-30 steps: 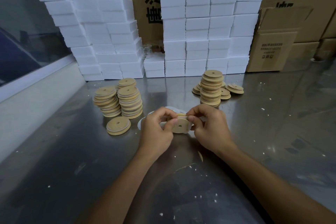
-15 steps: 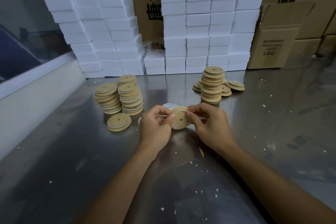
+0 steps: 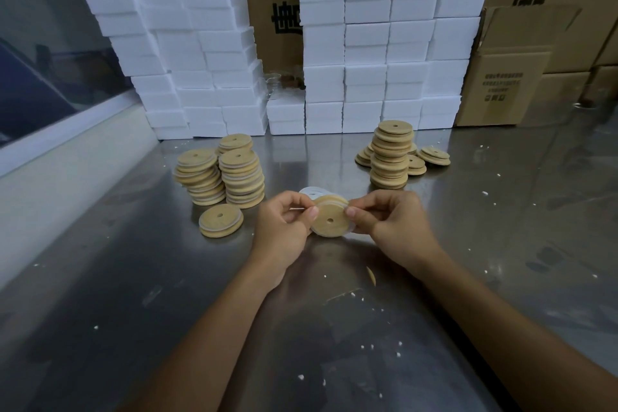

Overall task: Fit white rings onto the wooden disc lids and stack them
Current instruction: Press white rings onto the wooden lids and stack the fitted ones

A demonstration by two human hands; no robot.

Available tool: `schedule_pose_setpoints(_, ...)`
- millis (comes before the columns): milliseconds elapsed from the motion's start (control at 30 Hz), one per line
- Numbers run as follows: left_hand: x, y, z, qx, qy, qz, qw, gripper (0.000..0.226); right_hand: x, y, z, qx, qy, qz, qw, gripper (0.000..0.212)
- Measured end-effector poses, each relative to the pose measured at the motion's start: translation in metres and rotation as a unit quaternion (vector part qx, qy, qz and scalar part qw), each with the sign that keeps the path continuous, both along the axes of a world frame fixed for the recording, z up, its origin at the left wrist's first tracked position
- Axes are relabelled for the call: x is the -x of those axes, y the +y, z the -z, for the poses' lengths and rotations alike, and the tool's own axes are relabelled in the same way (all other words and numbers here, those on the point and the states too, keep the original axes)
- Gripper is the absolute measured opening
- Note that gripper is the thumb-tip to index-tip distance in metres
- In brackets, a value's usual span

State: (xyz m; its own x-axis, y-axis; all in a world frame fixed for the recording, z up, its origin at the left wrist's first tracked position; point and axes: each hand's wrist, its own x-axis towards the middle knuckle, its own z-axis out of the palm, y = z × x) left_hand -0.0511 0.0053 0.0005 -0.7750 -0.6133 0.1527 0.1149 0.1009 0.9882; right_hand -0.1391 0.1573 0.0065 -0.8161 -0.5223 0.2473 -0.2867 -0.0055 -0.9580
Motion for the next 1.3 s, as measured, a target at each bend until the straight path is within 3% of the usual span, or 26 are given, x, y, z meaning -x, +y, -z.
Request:
schedule_pose_setpoints(233,-0.002,0.001,-0.004,-0.048,-0.012,0.008,0.999,0.023,-0.002,-0.001,0.0,0.039,-0.057,-0.022,0.997,0.002)
schedule_pose_setpoints(333,-0.004,0.001,-0.005,0.057,0.008,-0.015,0.998,0.021,-0.001,0.0,0.004,-0.019,0.065,0.024,0.997,0.009)
schedule_pose_setpoints(433,-0.005,0.002,-0.008,0.209,0.03,-0.029,0.977,0.022,-0.002,0.0,0.005,-0.085,0.245,0.062,0.964,0.009)
schedule_pose_setpoints(533,-0.005,0.002,-0.007,0.284,0.032,-0.012,0.958,0.023,-0.003,-0.002,0.005,-0.09,0.344,0.063,0.933,0.011)
schedule_pose_setpoints(667,-0.004,0.0,-0.004,0.295,0.02,-0.02,0.955,0.016,-0.004,-0.003,0.006,-0.074,0.26,0.048,0.962,0.006)
schedule_pose_setpoints(767,-0.003,0.001,-0.002,0.275,0.018,-0.044,0.96,0.025,-0.003,-0.004,0.008,-0.063,0.196,0.045,0.978,0.008)
schedule_pose_setpoints(967,0.001,0.001,0.002,0.053,0.005,-0.038,0.998,0.03,-0.003,-0.005,0.01,-0.072,0.159,0.017,0.984,0.025)
schedule_pose_setpoints(1067,0.003,0.005,0.001,0.002,0.002,-0.024,1.0,0.027,-0.002,-0.006,0.01,-0.057,0.132,0.005,0.99,0.03)
schedule_pose_setpoints(1167,0.003,0.007,0.003,0.01,-0.011,-0.003,1.0,0.029,-0.001,-0.005,0.008,-0.022,0.153,0.024,0.988,0.022)
schedule_pose_setpoints(1300,0.003,0.01,0.005,0.146,-0.016,-0.006,0.989,0.018,0.001,-0.003,0.005,-0.008,0.163,0.03,0.986,0.025)
